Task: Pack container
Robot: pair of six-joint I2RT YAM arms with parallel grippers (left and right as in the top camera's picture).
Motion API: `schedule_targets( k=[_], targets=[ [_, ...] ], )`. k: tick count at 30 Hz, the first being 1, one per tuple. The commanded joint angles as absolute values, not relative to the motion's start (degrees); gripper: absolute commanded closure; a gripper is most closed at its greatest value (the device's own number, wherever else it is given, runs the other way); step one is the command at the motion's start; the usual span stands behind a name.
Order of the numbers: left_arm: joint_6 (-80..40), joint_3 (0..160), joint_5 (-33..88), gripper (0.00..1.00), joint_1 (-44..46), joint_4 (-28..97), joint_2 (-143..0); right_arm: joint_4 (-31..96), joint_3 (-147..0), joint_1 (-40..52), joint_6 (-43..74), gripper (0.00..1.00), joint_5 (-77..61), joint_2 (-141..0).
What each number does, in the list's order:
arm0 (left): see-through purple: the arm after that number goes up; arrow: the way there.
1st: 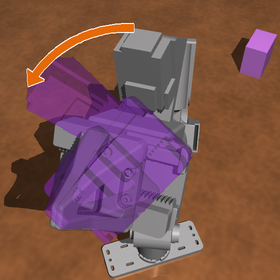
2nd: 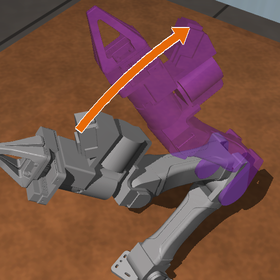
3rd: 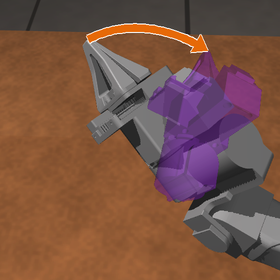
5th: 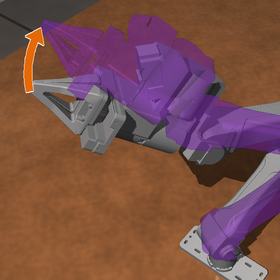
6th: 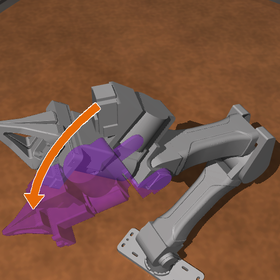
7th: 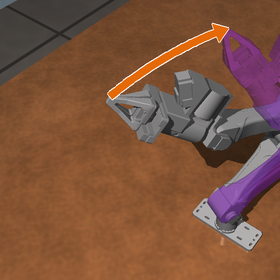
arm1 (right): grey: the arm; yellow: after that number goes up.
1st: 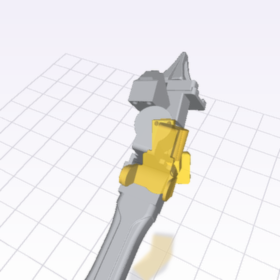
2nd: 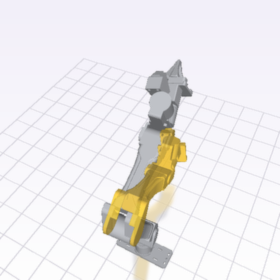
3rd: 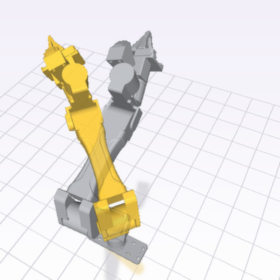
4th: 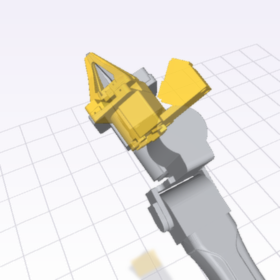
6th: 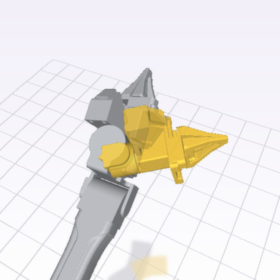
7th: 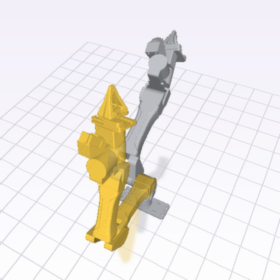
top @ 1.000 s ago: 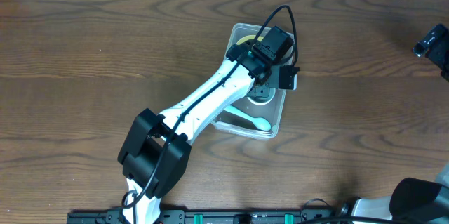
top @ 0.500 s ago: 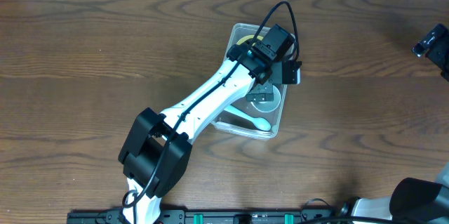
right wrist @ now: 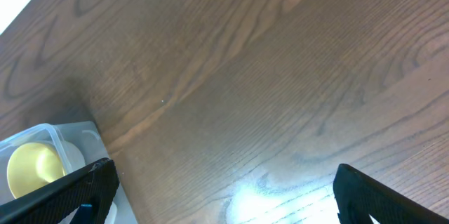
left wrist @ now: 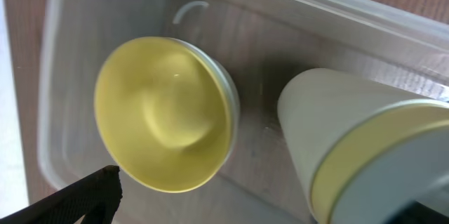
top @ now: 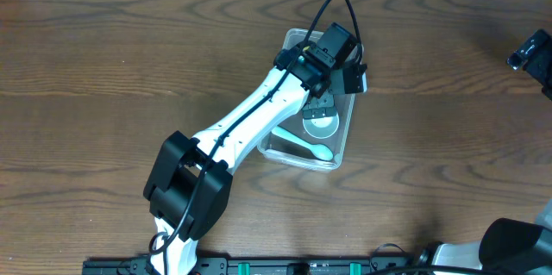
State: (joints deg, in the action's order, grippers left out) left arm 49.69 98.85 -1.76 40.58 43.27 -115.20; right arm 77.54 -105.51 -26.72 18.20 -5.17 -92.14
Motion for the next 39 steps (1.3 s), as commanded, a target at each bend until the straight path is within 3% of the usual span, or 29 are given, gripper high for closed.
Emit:
schedule_targets(
  k=[1,23,31,38,39],
  targets=[
    [49.0,101.9,-2.2,0.02,40.4,43.0,-113.9,77.6,-105.5,-26.9,17.5,0.01,-5.1,-91.6],
    [48.2,105.6,-2.5,0.01,38.8,45.1,-113.8,77.6,-105.5,-26.9,17.5,0.01,-5.1,-91.6],
    [32.7,113.4,-8.3,0.02,37.2,55.5,-110.3,77.6,-105.5,-26.9,17.5,0.01,-5.1,-91.6],
    [16.6,113.6,-6.5,0.00,28.5,65.9,-107.2,77.6,-105.5,-26.9,17.5,0.01,-5.1,-91.6],
    [16.6,113.5,-5.3,0.11,27.0,67.9,-107.3,77.6,-105.5,-26.9,17.5,0.01,-5.1,-91.6]
  ],
)
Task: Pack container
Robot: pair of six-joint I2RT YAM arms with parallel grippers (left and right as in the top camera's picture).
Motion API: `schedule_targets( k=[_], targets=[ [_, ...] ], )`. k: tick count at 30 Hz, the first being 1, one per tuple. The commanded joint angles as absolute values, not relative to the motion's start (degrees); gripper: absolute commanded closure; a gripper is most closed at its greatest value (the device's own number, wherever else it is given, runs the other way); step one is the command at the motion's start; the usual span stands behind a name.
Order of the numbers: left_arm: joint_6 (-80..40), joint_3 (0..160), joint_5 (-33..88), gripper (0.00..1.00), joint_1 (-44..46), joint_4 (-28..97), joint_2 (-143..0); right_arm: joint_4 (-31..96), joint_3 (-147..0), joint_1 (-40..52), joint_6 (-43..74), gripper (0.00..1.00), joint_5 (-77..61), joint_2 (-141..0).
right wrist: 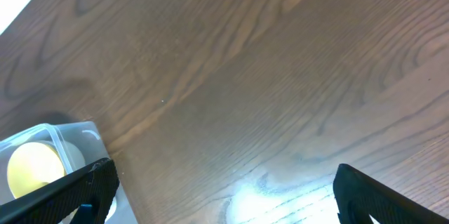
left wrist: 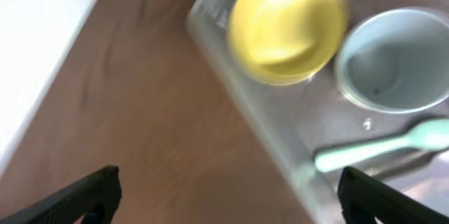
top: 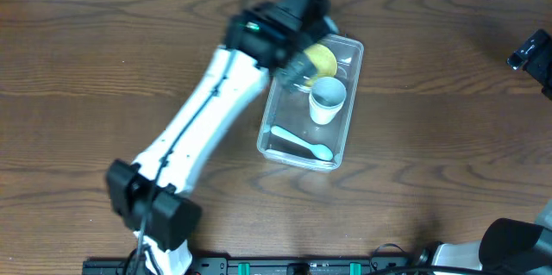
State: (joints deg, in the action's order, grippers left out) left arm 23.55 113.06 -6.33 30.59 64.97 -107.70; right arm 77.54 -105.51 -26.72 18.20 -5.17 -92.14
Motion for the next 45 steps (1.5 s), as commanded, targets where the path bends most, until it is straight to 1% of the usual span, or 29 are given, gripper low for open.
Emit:
schedule_targets(
  k=[1,2,4,5,6,7,11,14,18,22,28,33,37,40,44,45],
  targets=[
    [15.9,113.1,-3.8,0.25,25.3,70.0,-107.4,77.6,-105.5,-26.9,17.5,0.01,-5.1,-91.6],
    [14.4,112.4,-2.5,0.38,23.9,71.3,-107.5,77.6,-105.5,-26.9,17.5,0.01,-5.1,-91.6],
    [10.5,109.9,2.2,0.44,20.6,72.6,-107.5,77.6,-105.5,-26.9,17.5,0.01,-5.1,-91.6],
    [9.2,107.9,5.7,0.52,19.1,72.5,-107.5,77.6,-105.5,-26.9,17.5,0.01,-5.1,-91.6],
    [8.6,105.9,8.5,0.63,18.0,72.0,-107.5,77.6,-105.5,-26.9,17.5,0.01,-5.1,-91.6],
    [8.5,103.2,10.7,0.70,17.1,71.2,-107.5,77.6,-105.5,-26.9,17.5,0.01,-5.1,-91.6],
    [5.0,91.2,11.2,0.87,16.1,64.3,-107.5,77.6,-105.5,-26.9,17.5,0.01,-5.1,-91.6],
    [2.6,83.3,11.4,0.94,16.6,58.4,-107.5,77.6,-105.5,-26.9,17.5,0.01,-5.1,-91.6],
    [1.5,78.1,11.6,0.94,18.1,53.6,-107.5,77.6,-105.5,-26.9,17.5,0.01,-5.1,-91.6],
    [0.7,78.0,14.1,0.94,21.1,52.5,-107.5,77.6,-105.5,-26.9,17.5,0.01,-5.1,-91.6],
    [-1.6,78.0,14.3,0.94,27.0,50.9,-107.5,77.6,-105.5,-26.9,17.5,0.01,-5.1,-91.6],
    [-4.9,78.0,14.2,0.94,28.9,51.2,-107.5,77.6,-105.5,-26.9,17.5,0.01,-5.1,-91.6],
    [-5.3,78.0,11.2,0.93,27.9,52.3,-107.4,77.6,-105.5,-26.9,17.5,0.01,-5.1,-91.6],
    [-5.3,78.8,7.4,0.93,25.4,54.8,-106.7,77.6,-105.5,-26.9,17.5,0.01,-5.1,-91.6],
    [-5.3,80.3,5.1,0.92,18.4,57.1,-103.2,77.6,-105.5,-26.9,17.5,0.01,-5.1,-91.6],
    [-5.3,80.3,5.1,0.89,16.2,57.2,-101.7,77.6,-105.5,-26.9,17.5,0.01,-5.1,-91.6]
  ],
)
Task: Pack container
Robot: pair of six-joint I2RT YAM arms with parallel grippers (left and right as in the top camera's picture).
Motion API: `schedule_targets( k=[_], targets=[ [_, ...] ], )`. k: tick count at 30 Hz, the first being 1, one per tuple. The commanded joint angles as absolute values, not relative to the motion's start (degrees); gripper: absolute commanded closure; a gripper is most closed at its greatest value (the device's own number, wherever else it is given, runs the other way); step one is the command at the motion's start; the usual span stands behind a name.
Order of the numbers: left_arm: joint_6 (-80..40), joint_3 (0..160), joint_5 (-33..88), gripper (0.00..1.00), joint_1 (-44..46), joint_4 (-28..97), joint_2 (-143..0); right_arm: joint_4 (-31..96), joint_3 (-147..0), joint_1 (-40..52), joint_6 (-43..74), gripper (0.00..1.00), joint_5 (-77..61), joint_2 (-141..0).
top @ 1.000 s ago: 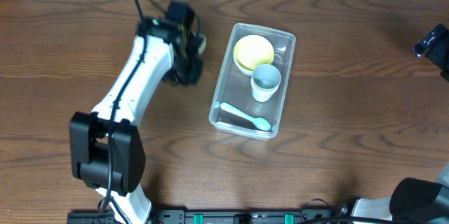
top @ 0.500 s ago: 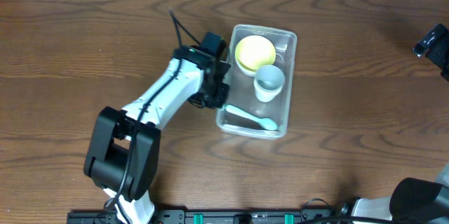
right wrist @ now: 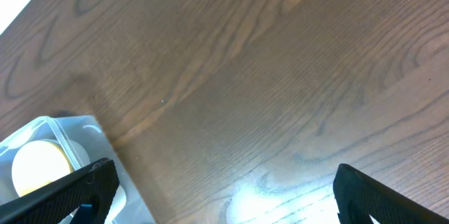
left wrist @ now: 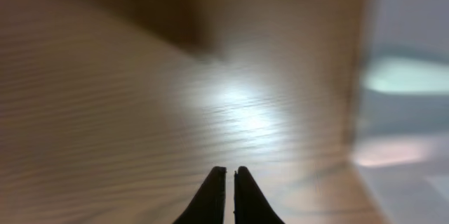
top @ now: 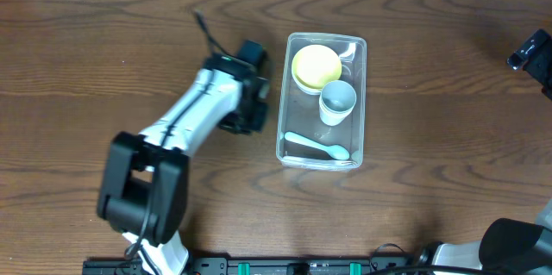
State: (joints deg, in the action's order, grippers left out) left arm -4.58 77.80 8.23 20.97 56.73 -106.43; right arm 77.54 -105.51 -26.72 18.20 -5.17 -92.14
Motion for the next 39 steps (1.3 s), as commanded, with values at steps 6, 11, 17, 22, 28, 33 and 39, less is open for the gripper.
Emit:
schedule_targets(
  k=[6,11,17,22,28,33,39],
  targets=[
    [-5.2,80.3,5.1,0.36,4.8,58.5,-91.5,77.6,-105.5,-26.9,17.5,0.01,-5.1,-91.6],
    [-5.2,80.3,5.1,0.02,-0.2,58.7,-85.1,77.6,-105.5,-26.9,17.5,0.01,-5.1,-91.6],
    [-5.2,80.3,5.1,0.02,-1.2,58.7,-83.1,77.6,-105.5,-26.9,17.5,0.01,-5.1,-91.6],
    [-5.2,80.3,5.1,0.02,-1.2,58.7,-83.2,77.6,-105.5,-26.9,17.5,0.01,-5.1,-91.6],
    [-5.2,80.3,5.1,0.02,-1.2,58.7,-83.2,77.6,-105.5,-26.9,17.5,0.01,-5.1,-91.6],
    [-5.2,80.3,5.1,0.02,-1.2,58.7,-83.2,77.6,-105.5,-26.5,17.5,0.01,-5.1,-91.7],
    [-5.2,80.3,5.1,0.02,-1.2,58.7,-83.2,77.6,-105.5,-22.6,17.5,0.01,-5.1,-85.3]
  ],
)
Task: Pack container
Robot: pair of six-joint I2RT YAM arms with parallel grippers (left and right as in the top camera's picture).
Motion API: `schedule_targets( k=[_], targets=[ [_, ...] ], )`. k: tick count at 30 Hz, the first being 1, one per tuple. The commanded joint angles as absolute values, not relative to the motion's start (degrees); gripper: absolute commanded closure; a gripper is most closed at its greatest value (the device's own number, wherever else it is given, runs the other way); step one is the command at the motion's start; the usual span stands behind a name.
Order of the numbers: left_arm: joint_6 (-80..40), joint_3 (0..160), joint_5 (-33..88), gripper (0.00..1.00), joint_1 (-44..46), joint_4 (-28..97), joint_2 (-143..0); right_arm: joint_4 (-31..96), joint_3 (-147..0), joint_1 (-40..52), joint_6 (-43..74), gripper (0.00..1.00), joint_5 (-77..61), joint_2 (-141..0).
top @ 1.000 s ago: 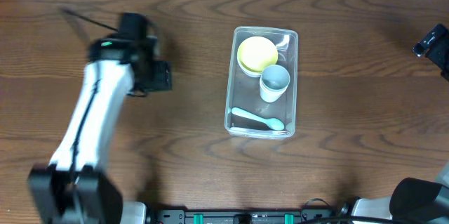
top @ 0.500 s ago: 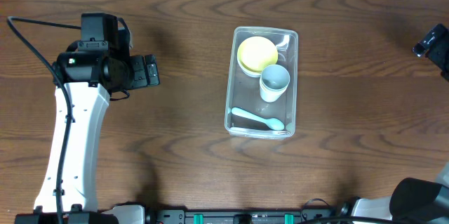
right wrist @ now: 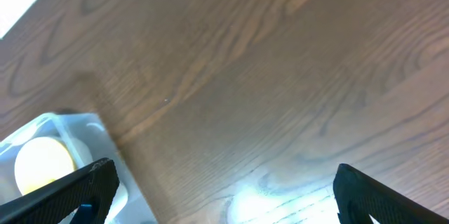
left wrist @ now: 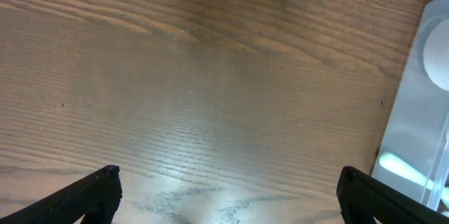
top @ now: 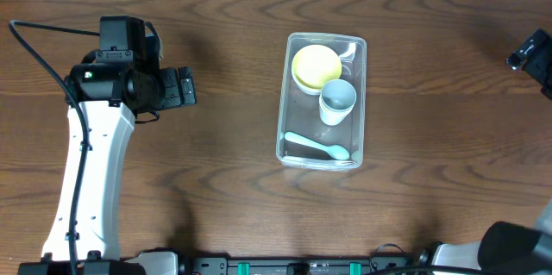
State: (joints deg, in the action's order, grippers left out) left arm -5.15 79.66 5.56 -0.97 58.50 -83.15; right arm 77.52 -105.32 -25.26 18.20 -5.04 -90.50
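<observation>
A clear plastic container [top: 284,94] stands mid-table, long side running front to back. Inside it are a yellow bowl [top: 316,66] at the back, a pale blue cup [top: 337,100] in the middle and a pale blue spoon [top: 317,146] at the front. My left gripper [top: 185,87] hangs well to the left of the container, open and holding nothing [left wrist: 228,199]; the container's wall [left wrist: 419,104] shows at the right edge of its wrist view. My right gripper [right wrist: 224,199] is open over bare wood at the far right, with the container [right wrist: 78,127] and bowl [right wrist: 42,164] at lower left.
Dark wood table [top: 431,137] lies all around the container. The left arm's white link [top: 86,180] runs down the left side toward the front edge. Only a bit of the right arm [top: 528,53] shows at the right edge of the overhead view.
My left gripper was shut just beside the container's left wall; now it is open and far to the left. The container and its contents have not moved. The right arm is still.
My left gripper was first low inside the slanted container over the bowl and cup. Then it was at the container's back left corner. Later the container stood squared up and further right, with the gripper shut beside it. Now the gripper is open, away to the left.
</observation>
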Motion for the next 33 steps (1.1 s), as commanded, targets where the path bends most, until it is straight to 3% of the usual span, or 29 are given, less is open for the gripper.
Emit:
schedule_targets(
  k=[1,6,11,22,33],
  targets=[
    [-5.2,80.3,5.1,0.02,-1.2,58.7,-83.2,77.6,-105.5,-20.9,17.4,0.01,-3.9,-83.5],
    [-5.2,80.3,5.1,0.02,-1.2,58.7,-83.2,77.4,-105.1,-10.6,9.4,0.01,11.2,-73.7],
    [-5.2,80.3,5.1,0.02,-1.2,58.7,-83.2,67.5,-97.7,-3.7,0.5,0.01,12.9,-63.2],
    [-5.2,80.3,5.1,0.02,-1.2,58.7,-83.2,41.3,-53.1,-4.9,-2.4,0.01,8.1,-33.7],
    [-5.2,80.3,5.1,0.02,-1.2,58.7,-83.2,38.9,-20.8,-4.9,-2.2,0.01,2.2,-9.1]
  ],
)
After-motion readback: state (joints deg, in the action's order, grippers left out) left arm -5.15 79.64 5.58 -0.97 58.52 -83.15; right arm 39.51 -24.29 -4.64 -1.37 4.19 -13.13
